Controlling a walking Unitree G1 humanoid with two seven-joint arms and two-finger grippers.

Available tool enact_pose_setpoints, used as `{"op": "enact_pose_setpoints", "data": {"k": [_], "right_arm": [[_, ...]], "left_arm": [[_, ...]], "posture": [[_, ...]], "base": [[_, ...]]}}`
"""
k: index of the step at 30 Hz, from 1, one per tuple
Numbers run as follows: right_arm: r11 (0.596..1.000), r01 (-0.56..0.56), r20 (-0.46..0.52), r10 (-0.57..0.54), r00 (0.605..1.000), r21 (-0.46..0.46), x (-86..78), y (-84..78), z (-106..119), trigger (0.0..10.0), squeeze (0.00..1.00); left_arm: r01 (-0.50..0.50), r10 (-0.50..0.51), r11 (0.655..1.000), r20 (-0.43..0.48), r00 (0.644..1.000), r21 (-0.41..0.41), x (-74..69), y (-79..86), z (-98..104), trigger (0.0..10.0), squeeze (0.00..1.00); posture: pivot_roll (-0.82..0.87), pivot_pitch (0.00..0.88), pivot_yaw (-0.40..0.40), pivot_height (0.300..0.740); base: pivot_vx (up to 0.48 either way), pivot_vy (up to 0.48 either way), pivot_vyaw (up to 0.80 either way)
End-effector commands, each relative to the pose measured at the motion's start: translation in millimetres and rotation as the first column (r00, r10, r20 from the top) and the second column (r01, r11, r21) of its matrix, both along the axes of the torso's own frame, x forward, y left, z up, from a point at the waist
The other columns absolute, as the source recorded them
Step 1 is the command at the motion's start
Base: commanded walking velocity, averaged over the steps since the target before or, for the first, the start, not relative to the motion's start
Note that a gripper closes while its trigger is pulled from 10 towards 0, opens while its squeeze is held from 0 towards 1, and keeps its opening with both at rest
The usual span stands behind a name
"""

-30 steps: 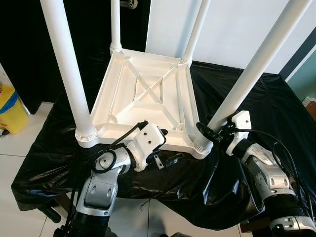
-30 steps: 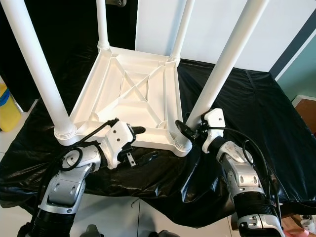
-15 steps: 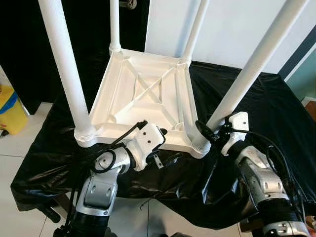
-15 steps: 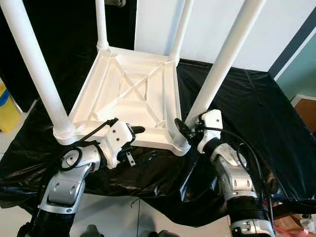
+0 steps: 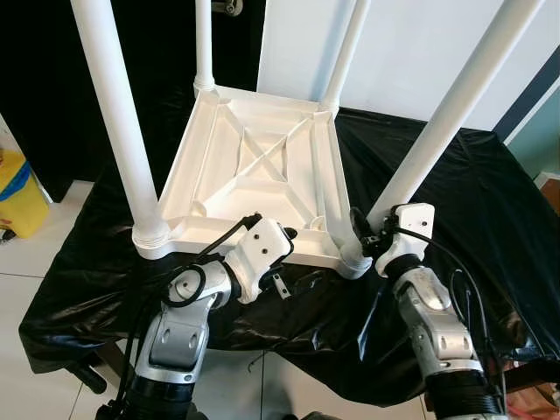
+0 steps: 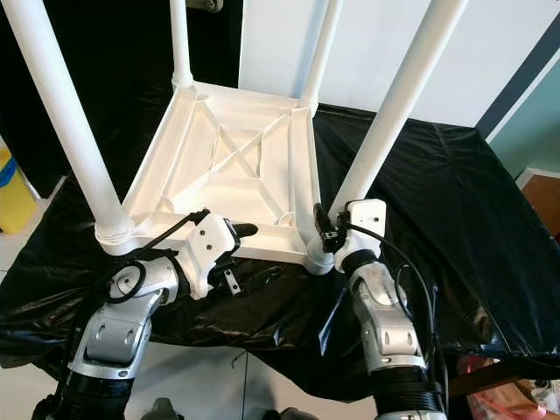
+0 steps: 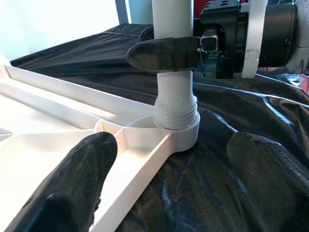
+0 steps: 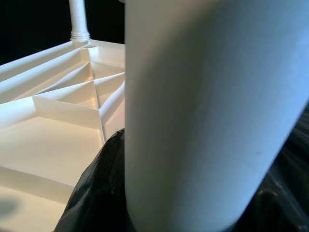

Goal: Building children table

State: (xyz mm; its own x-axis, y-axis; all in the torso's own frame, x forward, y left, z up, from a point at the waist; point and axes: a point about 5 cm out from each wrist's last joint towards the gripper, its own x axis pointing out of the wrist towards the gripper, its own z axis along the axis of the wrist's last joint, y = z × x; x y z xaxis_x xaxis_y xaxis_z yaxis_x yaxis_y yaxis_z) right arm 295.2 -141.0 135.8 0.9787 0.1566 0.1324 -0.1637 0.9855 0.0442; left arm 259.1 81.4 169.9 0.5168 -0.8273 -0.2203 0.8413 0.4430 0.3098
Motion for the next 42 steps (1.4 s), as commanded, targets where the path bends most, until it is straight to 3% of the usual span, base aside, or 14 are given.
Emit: {"op": "enact_pose_setpoints", "data": {"k": [1, 6, 34, 35, 38, 42], "right_arm": [[1.0, 0.014, -0.051, -0.015, 0.999, -0.012, -1.0, 3.0, -9, 10.0, 0.0], [0.999, 0.037, -0.059, -0.037, 0.998, -0.01, -0.6, 10.8, -8, 10.0, 0.0], [0.998, 0.061, -0.055, -0.063, 0.997, -0.035, 0.0, 7.8, -3, 10.0, 0.0], [0.997, 0.06, -0.052, -0.062, 0.997, -0.039, -0.1, 7.3, -3, 10.0, 1.0], [0.998, 0.052, -0.046, -0.054, 0.997, -0.043, -0.2, 6.6, -1, 10.0, 1.0], [0.998, -0.037, 0.028, 0.038, 0.999, -0.043, -3.9, 2.4, 7, 10.0, 1.0]], "left_arm": [[-0.134, 0.136, 0.99, 0.058, 0.989, -0.041, 2.7, 0.1, 4, 10.0, 0.0], [-0.141, 0.144, 0.989, 0.059, 0.988, -0.042, 2.6, 0.6, 4, 10.0, 0.0], [-0.144, 0.147, 0.988, 0.061, 0.987, -0.055, 1.7, -2.0, 5, 10.0, 0.0], [-0.144, 0.147, 0.988, 0.061, 0.987, -0.055, 1.6, -2.3, 5, 10.0, 0.0], [-0.143, 0.147, 0.988, 0.06, 0.987, -0.056, 1.5, -2.8, 5, 10.0, 0.0], [-0.137, 0.14, 0.989, 0.056, 0.989, -0.056, 0.8, -4.6, 4, 10.0, 0.0]], "posture": [[0.2, 0.059, -0.195, 0.74], [0.2, 0.057, -0.197, 0.74], [0.19, 0.06, -0.211, 0.74], [0.19, 0.06, -0.213, 0.74], [0.19, 0.06, -0.212, 0.74], [0.19, 0.057, -0.209, 0.74]], "base": [[0.0, 0.0, 0.0], [0.0, 0.0, 0.0], [0.0, 0.0, 0.0], [0.0, 0.0, 0.0], [0.0, 0.0, 0.0], [0.0, 0.0, 0.0]]}}
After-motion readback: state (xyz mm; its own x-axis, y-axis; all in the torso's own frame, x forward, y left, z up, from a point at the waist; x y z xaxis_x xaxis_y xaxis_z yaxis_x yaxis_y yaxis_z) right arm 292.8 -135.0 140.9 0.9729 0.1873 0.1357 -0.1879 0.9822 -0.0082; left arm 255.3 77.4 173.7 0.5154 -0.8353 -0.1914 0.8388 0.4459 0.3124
